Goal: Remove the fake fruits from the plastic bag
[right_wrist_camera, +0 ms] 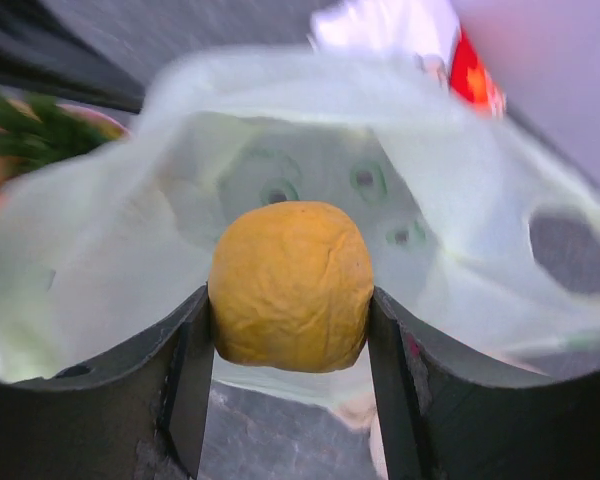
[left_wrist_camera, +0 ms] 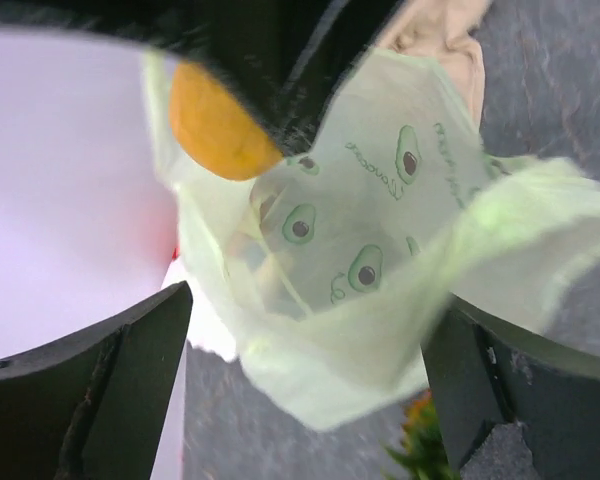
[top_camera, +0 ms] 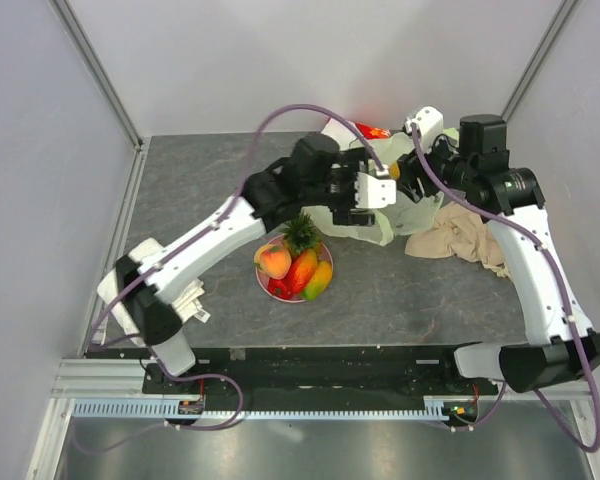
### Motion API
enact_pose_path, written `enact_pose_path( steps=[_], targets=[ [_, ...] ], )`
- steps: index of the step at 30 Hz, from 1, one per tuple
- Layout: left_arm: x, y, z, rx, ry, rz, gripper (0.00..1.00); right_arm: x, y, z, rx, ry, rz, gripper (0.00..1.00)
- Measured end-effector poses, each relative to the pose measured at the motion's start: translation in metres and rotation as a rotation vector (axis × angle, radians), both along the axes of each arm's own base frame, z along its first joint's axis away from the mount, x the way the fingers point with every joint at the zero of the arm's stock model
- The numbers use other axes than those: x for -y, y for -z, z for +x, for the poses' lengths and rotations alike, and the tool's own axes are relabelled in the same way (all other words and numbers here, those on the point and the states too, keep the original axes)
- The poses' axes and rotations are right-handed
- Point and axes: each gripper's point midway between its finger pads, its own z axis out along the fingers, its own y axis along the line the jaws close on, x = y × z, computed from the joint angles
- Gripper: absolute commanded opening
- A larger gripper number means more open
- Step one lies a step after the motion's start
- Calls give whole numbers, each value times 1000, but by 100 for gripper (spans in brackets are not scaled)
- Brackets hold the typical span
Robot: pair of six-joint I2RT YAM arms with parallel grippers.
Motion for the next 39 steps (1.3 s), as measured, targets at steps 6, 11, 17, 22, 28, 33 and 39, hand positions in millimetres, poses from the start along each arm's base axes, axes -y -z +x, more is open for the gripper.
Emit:
enact_pose_path(
  steps=[6, 11, 17, 22, 28, 33, 39],
  targets=[
    [-114, -114, -52, -28, -185, -292, 99, -101, -62, -68, 148, -330, 39, 45],
    [-233, -168, -88, 32, -419, -534, 99, -167, -35, -117, 90, -586, -25, 43],
    [-300, -110, -67, -72, -726, -545, 99, -231, 30, -138, -5, -786, -191, 42],
    [-341, -50, -61, -232, -924, -553, 99, -250, 67, -139, -37, -860, -273, 44],
    [-357, -58, -89, -224, -955, -660, 99, -244, 89, -128, 0, -870, -366, 45],
    [-358, -68, -103, -190, -932, -693, 98, -246, 102, -120, 22, -875, -413, 45],
    [-357, -65, -100, -217, -931, -698, 98, -246, 122, -111, 32, -870, -469, 46]
  ],
)
